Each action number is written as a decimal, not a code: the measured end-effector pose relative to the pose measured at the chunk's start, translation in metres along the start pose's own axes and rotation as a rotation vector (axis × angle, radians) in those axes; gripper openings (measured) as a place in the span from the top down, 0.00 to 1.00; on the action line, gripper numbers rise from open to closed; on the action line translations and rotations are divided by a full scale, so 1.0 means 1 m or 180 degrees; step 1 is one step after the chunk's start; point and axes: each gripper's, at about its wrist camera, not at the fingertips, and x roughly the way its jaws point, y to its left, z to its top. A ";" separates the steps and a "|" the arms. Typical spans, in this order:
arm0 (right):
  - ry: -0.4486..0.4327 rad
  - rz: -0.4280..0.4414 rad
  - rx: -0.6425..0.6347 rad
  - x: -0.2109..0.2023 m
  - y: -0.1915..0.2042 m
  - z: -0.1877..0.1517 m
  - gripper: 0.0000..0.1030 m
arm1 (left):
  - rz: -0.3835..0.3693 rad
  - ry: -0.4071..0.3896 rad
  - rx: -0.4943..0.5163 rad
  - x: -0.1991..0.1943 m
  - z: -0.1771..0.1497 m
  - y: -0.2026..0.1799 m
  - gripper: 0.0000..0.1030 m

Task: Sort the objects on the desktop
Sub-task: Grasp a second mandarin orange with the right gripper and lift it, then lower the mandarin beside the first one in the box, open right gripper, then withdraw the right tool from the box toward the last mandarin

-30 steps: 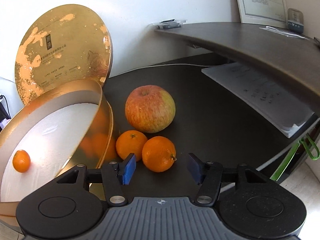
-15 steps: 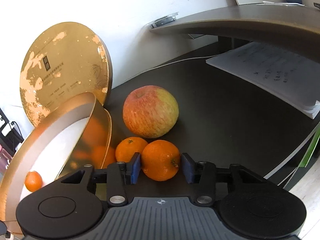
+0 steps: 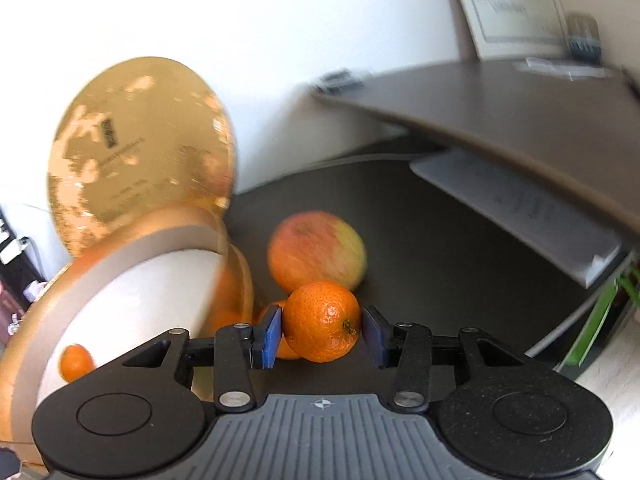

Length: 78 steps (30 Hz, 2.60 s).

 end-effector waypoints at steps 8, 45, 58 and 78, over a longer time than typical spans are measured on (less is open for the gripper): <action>0.0050 0.0371 -0.0696 -0.025 0.091 0.004 0.57 | 0.0073 -0.0071 -0.0115 -0.015 -0.015 0.021 0.00; 0.0930 0.0556 -0.2101 0.012 0.236 -0.044 0.44 | 0.0262 0.0003 -0.0446 -0.027 -0.052 0.075 0.00; 0.0687 0.0634 -0.1519 -0.009 0.200 -0.030 0.40 | 0.0275 -0.0017 -0.0374 -0.031 -0.047 0.064 0.00; 0.0580 0.0736 -0.1107 -0.024 0.178 -0.030 0.35 | 0.0287 -0.0034 -0.0330 -0.033 -0.043 0.060 0.00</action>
